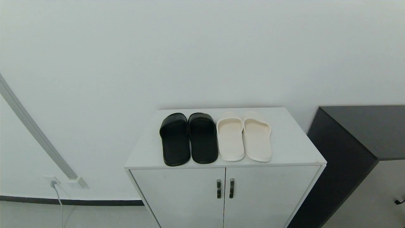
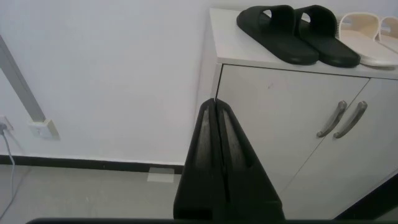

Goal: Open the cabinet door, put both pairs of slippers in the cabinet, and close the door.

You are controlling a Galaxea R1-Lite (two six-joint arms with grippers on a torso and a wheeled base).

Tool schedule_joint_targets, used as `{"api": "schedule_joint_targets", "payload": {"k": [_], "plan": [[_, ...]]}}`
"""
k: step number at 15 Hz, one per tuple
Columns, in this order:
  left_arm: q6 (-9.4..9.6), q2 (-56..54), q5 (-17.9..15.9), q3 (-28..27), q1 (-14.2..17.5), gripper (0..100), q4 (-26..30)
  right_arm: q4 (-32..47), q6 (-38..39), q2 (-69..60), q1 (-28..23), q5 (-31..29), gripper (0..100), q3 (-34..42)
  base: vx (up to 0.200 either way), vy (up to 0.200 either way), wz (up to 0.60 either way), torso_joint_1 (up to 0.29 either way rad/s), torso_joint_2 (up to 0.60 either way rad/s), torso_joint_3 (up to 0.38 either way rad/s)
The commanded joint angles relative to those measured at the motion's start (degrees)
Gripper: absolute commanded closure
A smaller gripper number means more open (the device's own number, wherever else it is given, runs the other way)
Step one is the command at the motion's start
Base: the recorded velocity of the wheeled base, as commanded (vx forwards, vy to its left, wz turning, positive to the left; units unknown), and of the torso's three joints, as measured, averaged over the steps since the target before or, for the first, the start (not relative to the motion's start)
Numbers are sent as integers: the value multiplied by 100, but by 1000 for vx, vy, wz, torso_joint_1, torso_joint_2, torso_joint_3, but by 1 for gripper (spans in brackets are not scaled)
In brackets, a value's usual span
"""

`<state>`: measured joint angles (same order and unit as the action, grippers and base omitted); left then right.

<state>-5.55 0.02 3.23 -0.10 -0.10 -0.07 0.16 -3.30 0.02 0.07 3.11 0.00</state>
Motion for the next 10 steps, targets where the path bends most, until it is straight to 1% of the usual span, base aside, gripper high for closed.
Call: {"api": "schedule_joint_targets", "payload": {"k": [1, 6, 7, 8, 9, 10], "plan": [[1, 6, 2, 1, 1, 100, -1, 2, -4, 6, 1, -3, 0, 0, 0, 0, 0, 0, 0, 0], [1, 6, 2, 1, 1, 100, -1, 2, -12, 6, 1, 252, 0, -9, 0, 0, 0, 0, 0, 0], [1, 6, 2, 1, 1, 100, -1, -60, 23, 59, 1, 331, 0, -149, 0, 0, 0, 0, 0, 0], [1, 6, 2, 1, 1, 100, -1, 54, 594, 666, 28, 331, 0, -1310, 0, 0, 0, 0, 0, 0], [-8, -2, 2, 1, 1, 100, -1, 248, 700, 1105, 28, 463, 0, -1521, 0, 0, 0, 0, 0, 0], [1, 6, 2, 1, 1, 100, -1, 274, 172, 1580, 37, 841, 0, -1397, 0, 0, 0, 0, 0, 0]]}}
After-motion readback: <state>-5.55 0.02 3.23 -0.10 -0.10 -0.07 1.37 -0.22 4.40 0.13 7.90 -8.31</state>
